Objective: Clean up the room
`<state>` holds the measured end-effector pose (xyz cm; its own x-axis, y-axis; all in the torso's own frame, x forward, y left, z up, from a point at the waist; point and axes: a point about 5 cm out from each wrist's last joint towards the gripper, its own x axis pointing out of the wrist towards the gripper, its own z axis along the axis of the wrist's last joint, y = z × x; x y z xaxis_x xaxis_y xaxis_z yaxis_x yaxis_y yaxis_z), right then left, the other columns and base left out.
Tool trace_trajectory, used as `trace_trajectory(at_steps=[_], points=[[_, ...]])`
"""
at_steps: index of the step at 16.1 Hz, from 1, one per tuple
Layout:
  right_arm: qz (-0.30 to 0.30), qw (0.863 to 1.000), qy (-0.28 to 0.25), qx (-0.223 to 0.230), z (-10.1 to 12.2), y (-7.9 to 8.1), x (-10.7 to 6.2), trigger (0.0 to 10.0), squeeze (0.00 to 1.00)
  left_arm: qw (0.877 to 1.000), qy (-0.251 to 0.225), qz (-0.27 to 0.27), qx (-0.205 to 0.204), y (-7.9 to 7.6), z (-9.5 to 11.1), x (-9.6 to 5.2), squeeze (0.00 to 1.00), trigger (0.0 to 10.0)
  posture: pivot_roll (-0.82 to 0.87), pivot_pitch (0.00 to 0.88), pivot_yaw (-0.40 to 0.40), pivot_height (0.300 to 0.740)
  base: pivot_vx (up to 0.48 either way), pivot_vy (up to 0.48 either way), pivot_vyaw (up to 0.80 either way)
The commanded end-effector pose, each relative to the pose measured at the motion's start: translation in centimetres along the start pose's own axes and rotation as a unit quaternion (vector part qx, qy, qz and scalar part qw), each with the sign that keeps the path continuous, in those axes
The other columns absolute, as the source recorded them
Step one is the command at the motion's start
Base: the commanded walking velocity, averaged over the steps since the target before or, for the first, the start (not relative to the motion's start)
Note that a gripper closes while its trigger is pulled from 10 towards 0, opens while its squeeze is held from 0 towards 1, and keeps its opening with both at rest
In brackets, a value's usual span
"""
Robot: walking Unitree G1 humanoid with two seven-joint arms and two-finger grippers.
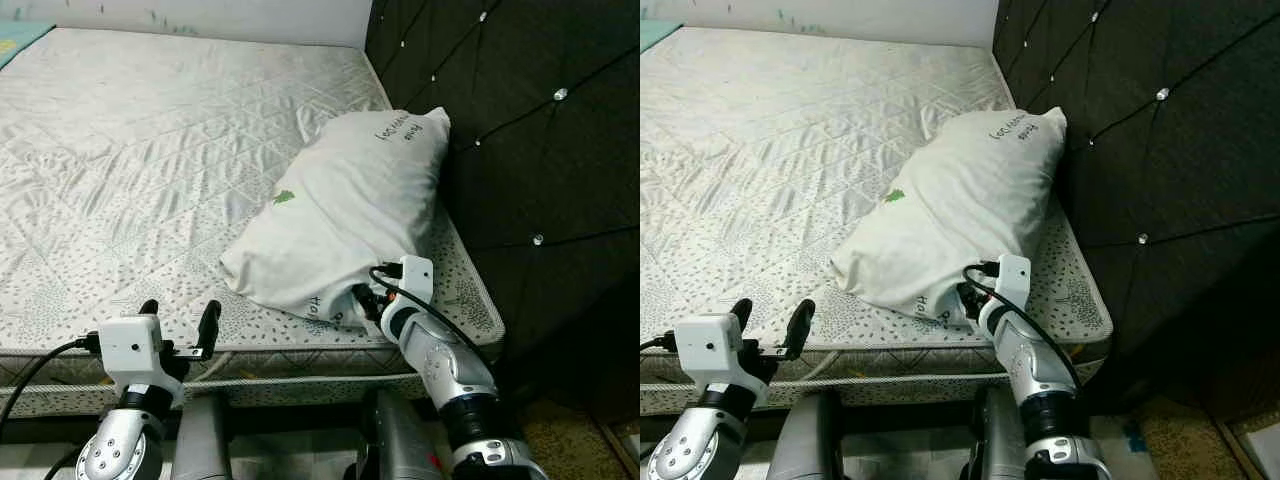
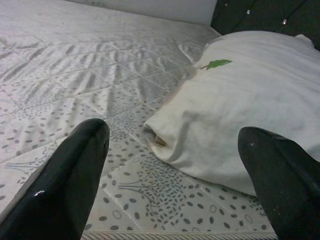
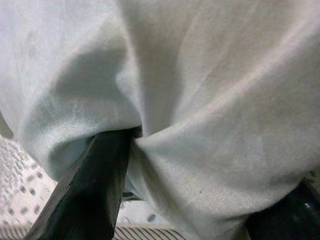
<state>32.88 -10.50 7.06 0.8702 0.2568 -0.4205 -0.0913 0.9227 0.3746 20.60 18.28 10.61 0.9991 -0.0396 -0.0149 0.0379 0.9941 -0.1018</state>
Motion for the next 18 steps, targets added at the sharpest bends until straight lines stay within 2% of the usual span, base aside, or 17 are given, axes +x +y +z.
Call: trace_trajectory(at_steps=[1, 4, 11, 18], points=[[0.018, 0.999, -0.035, 0.004, 1.6, 1.0, 0.2, 0.0, 0.00, 1.000, 0.001, -0.007, -0.003, -0.3, 0.0, 0.1, 0.00, 10.0, 0.10, 0.072, -0.083, 0.561, 0.000, 0.000, 0.00], [0.024, 0.998, -0.049, 0.012, 1.6, 1.5, 0.3, 0.0, 0.00, 1.000, -0.002, -0.008, -0.002, -0.1, 0.2, 0.3, 0.00, 10.0, 0.11, 0.069, -0.082, 0.561, 0.000, 0.000, 0.00], [-0.001, 0.998, -0.064, 0.000, 1.9, 0.6, 0.5, 0.0, 0.00, 1.000, -0.004, -0.018, -0.006, -0.6, 0.2, 0.4, 0.00, 10.0, 0.10, 0.069, -0.084, 0.561, 0.000, 0.000, 0.00], [0.008, 0.997, -0.065, -0.032, 2.3, 0.3, 1.0, 0.0, 0.00, 1.000, -0.011, -0.028, -0.007, -1.0, 0.4, 0.8, 0.00, 10.0, 0.11, 0.069, -0.084, 0.561, 0.000, 0.000, 0.00]])
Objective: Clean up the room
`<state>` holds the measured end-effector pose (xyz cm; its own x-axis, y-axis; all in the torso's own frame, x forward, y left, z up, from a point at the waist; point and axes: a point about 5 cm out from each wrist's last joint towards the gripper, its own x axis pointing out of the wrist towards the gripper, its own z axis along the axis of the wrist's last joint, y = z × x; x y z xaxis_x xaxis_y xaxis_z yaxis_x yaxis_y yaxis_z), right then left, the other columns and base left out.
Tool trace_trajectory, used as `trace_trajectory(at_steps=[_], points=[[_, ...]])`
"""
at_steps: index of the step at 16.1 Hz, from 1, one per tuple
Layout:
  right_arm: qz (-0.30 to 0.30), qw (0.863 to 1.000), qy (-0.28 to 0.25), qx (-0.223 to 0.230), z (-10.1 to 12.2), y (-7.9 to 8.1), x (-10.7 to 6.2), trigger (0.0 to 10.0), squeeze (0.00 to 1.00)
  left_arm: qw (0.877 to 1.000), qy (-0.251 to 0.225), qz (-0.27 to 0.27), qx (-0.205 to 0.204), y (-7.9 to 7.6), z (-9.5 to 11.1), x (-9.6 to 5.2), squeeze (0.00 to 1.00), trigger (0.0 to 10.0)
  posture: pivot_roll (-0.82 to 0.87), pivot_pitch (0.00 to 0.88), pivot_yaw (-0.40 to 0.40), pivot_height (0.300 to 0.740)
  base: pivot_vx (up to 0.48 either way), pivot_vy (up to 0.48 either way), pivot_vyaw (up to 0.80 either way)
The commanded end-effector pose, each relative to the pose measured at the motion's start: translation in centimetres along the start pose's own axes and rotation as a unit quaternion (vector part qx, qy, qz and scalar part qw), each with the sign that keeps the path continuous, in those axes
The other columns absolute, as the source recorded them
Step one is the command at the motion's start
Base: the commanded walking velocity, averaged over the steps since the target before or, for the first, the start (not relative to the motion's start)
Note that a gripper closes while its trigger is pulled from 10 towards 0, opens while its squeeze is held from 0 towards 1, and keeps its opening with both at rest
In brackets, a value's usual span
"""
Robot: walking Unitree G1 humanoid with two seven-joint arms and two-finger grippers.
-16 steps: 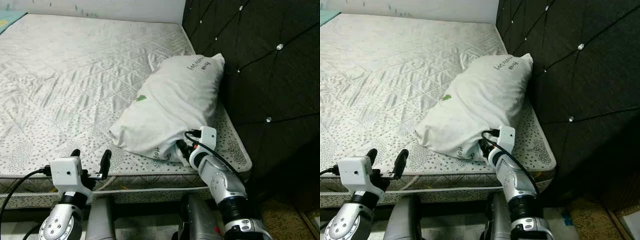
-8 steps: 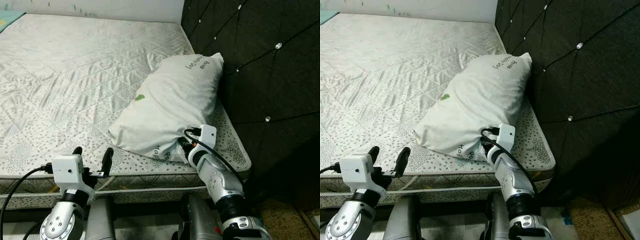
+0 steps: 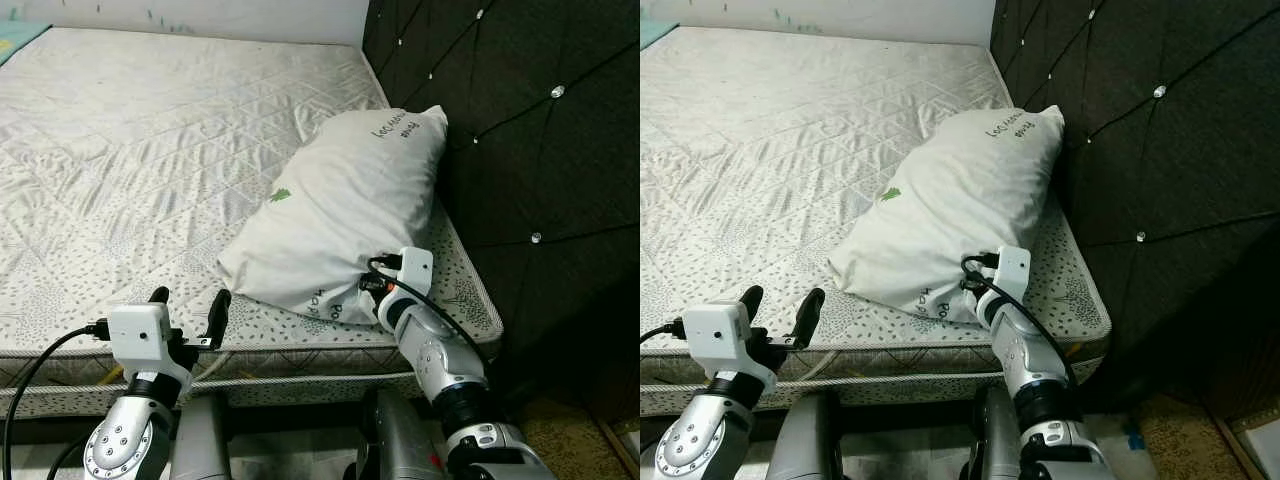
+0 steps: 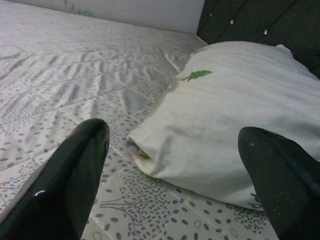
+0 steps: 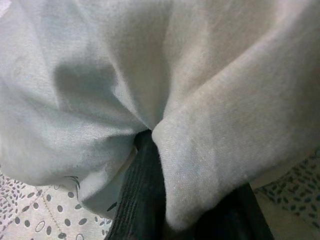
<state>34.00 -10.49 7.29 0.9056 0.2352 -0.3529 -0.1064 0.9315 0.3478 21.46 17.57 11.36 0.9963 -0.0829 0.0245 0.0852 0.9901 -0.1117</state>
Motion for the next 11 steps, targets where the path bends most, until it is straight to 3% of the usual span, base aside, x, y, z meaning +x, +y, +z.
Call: trace_trajectory(at_steps=[1, 3, 5, 8, 11], points=[[0.008, 0.999, -0.025, -0.022, 1.6, 0.1, 0.2, 0.0, 0.00, 1.000, 0.006, -0.004, -0.002, -0.2, -0.3, 0.0, 0.00, 10.0, 0.11, 0.069, -0.085, 0.561, 0.000, 0.000, 0.00], [-0.006, 0.999, -0.030, -0.038, 2.5, -1.2, 0.4, 0.0, 0.00, 1.000, 0.006, -0.005, -0.002, -0.3, -0.3, 0.0, 0.00, 10.0, 0.11, 0.066, -0.086, 0.561, 0.000, 0.000, 0.00], [-0.037, 0.996, -0.053, -0.056, 4.8, -3.0, 0.6, 0.0, 0.00, 1.000, 0.004, -0.001, 0.001, -0.2, -0.3, 0.2, 0.00, 10.0, 0.11, 0.058, -0.090, 0.561, 0.000, 0.000, 0.00], [-0.082, 0.989, -0.095, -0.074, 8.6, -5.8, 0.2, 0.0, 0.00, 1.000, 0.004, 0.003, 0.002, -0.1, -0.4, 0.2, 0.00, 10.0, 0.11, 0.053, -0.091, 0.561, 0.000, 0.000, 0.00], [-0.147, 0.973, -0.148, -0.098, 13.6, -9.2, -1.4, 0.0, 0.00, 1.000, 0.005, 0.005, 0.005, 0.1, -0.3, 0.3, 0.00, 10.0, 0.11, 0.048, -0.084, 0.561, 0.000, 0.000, 0.00]])
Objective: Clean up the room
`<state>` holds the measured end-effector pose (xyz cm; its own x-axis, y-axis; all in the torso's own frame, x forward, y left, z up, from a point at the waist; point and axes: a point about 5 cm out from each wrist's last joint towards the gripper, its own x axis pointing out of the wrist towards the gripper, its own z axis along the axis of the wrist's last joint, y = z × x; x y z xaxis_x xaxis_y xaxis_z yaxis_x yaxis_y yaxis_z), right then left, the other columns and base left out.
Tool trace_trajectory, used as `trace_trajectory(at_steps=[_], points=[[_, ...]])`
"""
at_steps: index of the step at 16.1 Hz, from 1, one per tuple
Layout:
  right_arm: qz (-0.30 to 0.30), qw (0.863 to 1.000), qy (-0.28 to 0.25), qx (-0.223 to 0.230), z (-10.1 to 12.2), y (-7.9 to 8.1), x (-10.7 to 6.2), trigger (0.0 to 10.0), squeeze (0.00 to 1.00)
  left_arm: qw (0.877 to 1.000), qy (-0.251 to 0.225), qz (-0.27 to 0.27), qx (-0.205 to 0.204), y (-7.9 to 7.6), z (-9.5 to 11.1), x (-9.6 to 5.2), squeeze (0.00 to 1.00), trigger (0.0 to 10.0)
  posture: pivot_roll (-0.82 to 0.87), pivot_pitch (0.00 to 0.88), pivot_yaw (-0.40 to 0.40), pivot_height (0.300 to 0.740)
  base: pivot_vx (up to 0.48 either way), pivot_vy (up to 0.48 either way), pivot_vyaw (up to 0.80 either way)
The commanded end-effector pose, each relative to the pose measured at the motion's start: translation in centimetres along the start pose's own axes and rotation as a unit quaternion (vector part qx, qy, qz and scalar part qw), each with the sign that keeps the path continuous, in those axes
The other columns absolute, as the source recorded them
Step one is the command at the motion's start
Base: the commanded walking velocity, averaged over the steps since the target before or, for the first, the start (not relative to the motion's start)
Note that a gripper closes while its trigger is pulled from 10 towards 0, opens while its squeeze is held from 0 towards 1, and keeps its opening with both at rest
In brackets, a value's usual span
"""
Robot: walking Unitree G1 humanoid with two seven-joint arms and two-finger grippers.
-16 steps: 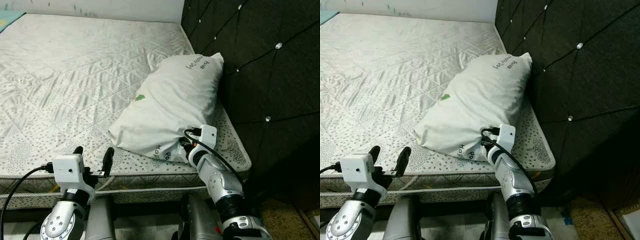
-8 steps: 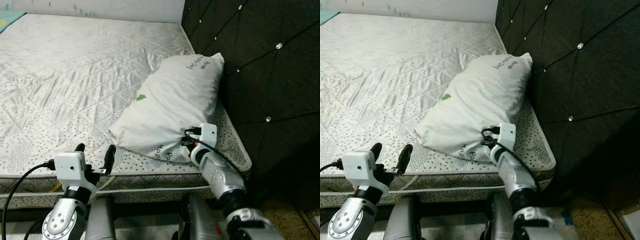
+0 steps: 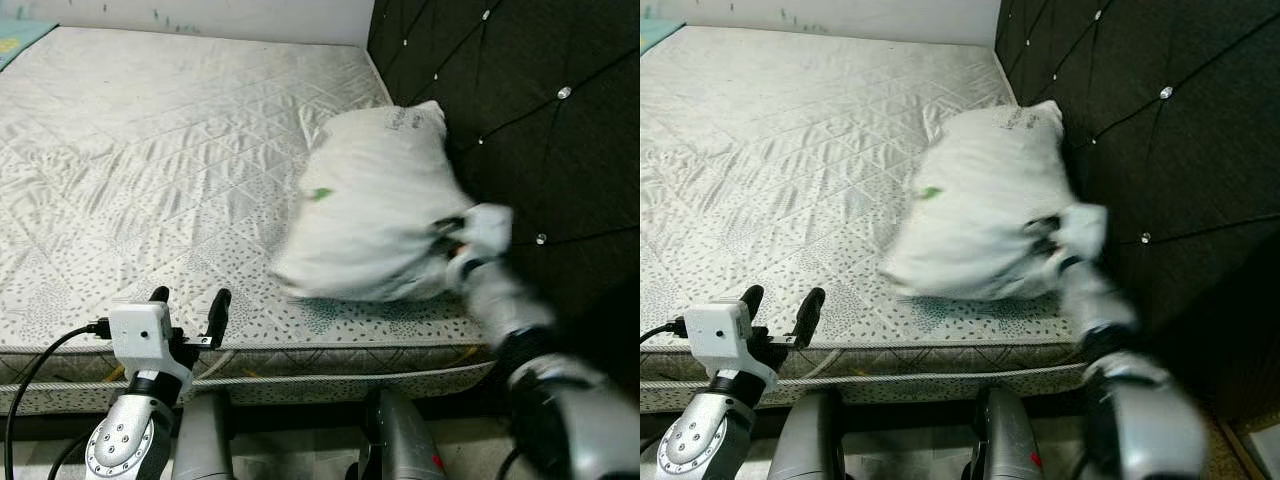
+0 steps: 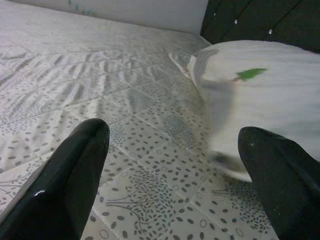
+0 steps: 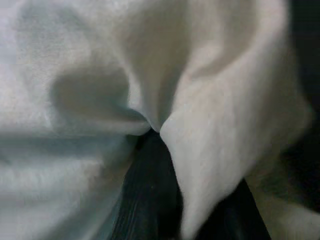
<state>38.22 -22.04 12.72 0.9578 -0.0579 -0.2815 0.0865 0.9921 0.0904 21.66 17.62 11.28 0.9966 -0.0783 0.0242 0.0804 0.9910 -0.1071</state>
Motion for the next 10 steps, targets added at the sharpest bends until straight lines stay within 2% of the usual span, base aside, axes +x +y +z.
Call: trace_trajectory(at_steps=[1, 5, 6, 9, 10], points=[[-0.047, 0.994, -0.095, -0.004, 5.4, -2.4, -0.2, 0.0, 0.00, 1.000, 0.004, 0.003, 0.004, 0.1, -0.2, 0.2, 0.00, 10.0, 0.11, 0.046, -0.080, 0.561, 0.000, 0.000, 0.00], [-0.110, 0.984, -0.139, -0.010, 9.2, -6.2, -1.3, 0.0, 0.00, 1.000, 0.004, 0.001, 0.005, 0.0, -0.2, 0.3, 0.00, 10.0, 0.11, 0.045, -0.072, 0.561, 0.000, 0.000, 0.00], [-0.118, 0.983, -0.143, -0.010, 9.5, -6.7, -1.4, 0.0, 0.00, 1.000, 0.005, 0.002, 0.005, 0.1, -0.2, 0.3, 0.00, 10.0, 0.11, 0.046, -0.072, 0.561, 0.000, 0.000, 0.00], [-0.128, 0.983, -0.134, -0.005, 8.4, -7.4, -1.6, 0.0, 0.00, 1.000, 0.005, 0.004, 0.005, 0.1, -0.3, 0.3, 0.00, 10.0, 0.11, 0.048, -0.072, 0.561, 0.000, 0.000, 0.00], [-0.113, 0.987, -0.116, -0.002, 6.5, -7.2, -1.4, 0.0, 0.00, 1.000, 0.006, 0.005, 0.004, 0.1, -0.3, 0.2, 0.00, 10.0, 0.11, 0.052, -0.071, 0.561, 0.000, 0.000, 0.00]])
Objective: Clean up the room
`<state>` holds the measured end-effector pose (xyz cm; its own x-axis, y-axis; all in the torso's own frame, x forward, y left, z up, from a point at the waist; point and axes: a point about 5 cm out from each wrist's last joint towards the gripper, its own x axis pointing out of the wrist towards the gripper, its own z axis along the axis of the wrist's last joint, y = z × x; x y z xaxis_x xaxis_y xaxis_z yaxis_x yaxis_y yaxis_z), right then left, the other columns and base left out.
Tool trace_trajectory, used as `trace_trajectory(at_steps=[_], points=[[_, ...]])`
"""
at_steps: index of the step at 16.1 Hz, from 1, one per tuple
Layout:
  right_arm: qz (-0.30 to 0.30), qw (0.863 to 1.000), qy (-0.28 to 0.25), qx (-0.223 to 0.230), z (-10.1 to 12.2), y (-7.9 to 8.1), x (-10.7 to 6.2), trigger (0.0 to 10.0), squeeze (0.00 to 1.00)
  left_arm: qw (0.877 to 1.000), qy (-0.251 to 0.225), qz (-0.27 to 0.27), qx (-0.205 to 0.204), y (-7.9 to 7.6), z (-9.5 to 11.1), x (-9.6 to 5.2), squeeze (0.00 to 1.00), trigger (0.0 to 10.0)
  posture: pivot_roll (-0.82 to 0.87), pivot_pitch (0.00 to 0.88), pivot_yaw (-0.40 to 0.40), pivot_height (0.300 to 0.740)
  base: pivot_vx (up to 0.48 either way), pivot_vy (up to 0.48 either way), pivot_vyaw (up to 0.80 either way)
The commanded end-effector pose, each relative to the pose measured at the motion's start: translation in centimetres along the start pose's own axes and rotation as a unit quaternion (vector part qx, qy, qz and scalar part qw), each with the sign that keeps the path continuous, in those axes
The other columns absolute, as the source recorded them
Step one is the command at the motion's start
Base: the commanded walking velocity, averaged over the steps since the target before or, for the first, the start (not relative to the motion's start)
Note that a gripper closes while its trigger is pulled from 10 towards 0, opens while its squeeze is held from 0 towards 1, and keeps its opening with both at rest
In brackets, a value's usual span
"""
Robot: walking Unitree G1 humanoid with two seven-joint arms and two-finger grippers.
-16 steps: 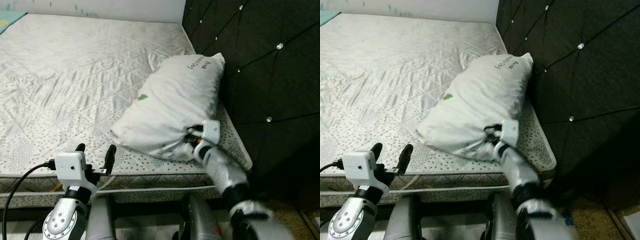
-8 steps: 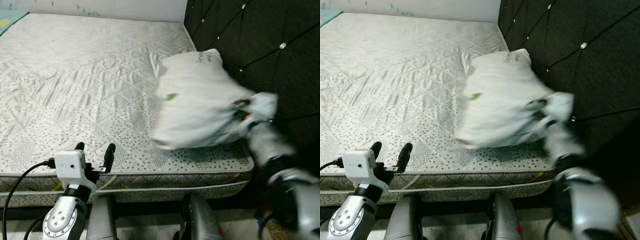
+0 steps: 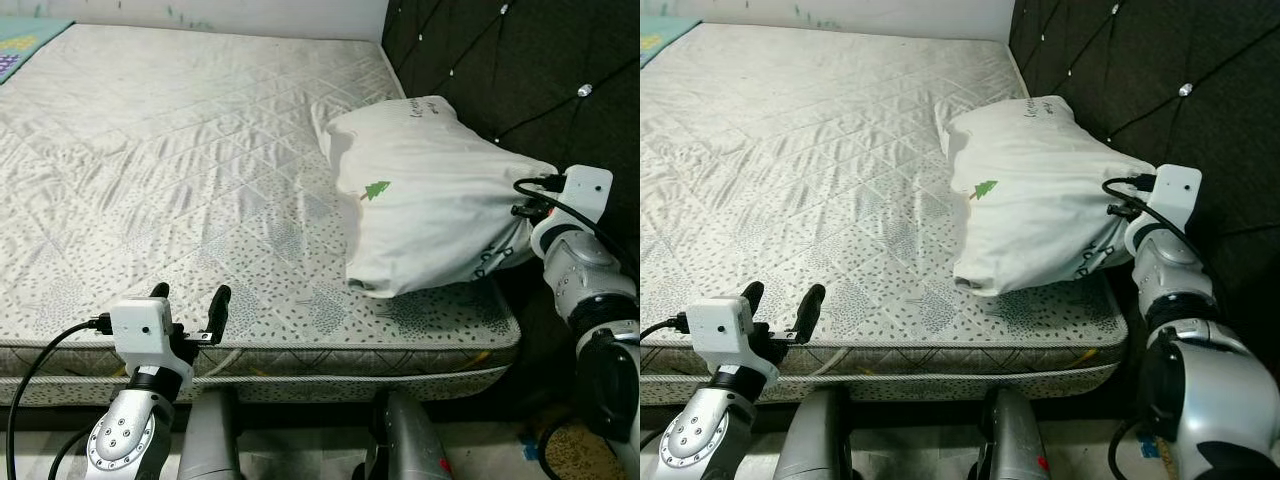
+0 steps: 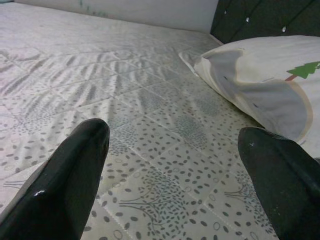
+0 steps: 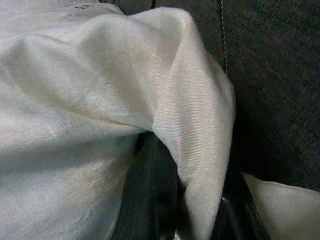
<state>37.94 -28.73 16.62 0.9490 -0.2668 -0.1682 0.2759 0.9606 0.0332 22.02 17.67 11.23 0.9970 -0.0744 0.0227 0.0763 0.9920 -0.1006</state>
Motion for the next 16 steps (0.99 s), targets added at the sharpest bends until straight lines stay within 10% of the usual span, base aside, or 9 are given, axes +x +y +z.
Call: trace_trajectory(at_steps=[1, 10, 16], points=[[-0.007, 0.999, -0.040, 0.008, 0.9, -0.8, -0.1, 0.0, 0.00, 1.000, 0.006, 0.003, 0.001, 0.0, -0.2, -0.2, 0.00, 10.0, 0.11, 0.054, -0.070, 0.561, 0.000, 0.000, 0.00], [-0.059, 0.996, -0.025, 0.061, -6.2, -3.0, -2.8, 0.0, 0.00, 1.000, 0.016, -0.003, 0.006, 0.2, -0.4, -0.5, 0.00, 10.0, 0.08, 0.075, -0.058, 0.561, 0.000, 0.000, 0.00], [-0.030, 0.997, -0.023, 0.068, -10.0, 1.2, -6.5, 0.0, 0.00, 1.000, 0.019, -0.003, 0.007, 0.2, -0.5, -0.7, 0.00, 10.0, 0.08, 0.080, -0.056, 0.561, 0.000, 0.000, 0.00]])
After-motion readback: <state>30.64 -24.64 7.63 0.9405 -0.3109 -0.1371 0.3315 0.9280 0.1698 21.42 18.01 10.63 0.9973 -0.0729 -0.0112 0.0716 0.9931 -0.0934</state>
